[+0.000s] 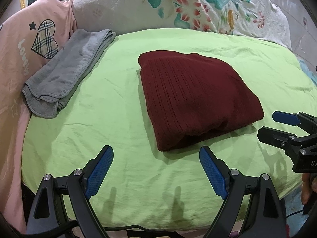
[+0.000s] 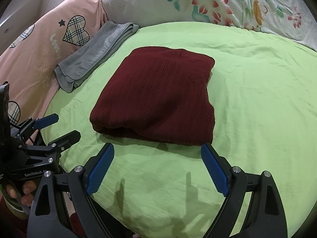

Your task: Fold large clothes

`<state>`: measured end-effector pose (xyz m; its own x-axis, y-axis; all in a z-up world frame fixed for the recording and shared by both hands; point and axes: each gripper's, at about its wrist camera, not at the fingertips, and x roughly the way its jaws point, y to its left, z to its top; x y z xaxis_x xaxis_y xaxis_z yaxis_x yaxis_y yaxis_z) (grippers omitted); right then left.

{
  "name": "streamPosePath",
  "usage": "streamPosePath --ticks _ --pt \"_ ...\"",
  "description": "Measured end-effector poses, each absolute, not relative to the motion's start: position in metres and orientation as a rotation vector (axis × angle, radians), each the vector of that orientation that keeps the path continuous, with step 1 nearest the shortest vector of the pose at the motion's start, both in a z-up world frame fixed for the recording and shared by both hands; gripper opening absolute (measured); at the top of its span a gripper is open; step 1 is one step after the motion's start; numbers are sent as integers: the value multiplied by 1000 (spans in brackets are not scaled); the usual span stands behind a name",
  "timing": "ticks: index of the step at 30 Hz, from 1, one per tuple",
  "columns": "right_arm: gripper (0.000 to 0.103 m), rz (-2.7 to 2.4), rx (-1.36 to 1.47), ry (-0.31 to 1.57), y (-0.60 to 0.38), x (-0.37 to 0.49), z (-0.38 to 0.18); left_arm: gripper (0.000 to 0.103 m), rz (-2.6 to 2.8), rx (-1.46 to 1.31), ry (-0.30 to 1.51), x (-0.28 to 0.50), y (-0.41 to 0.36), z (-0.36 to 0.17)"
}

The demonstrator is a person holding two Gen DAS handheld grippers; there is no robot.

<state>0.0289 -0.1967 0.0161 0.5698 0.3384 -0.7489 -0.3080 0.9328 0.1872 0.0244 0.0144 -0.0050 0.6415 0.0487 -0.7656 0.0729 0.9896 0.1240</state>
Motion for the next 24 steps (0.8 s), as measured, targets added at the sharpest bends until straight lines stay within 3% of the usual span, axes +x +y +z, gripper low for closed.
streamPosePath --ticks 24 --pt "90 379 38 886 -197 29 16 89 -16 145 872 24 15 -3"
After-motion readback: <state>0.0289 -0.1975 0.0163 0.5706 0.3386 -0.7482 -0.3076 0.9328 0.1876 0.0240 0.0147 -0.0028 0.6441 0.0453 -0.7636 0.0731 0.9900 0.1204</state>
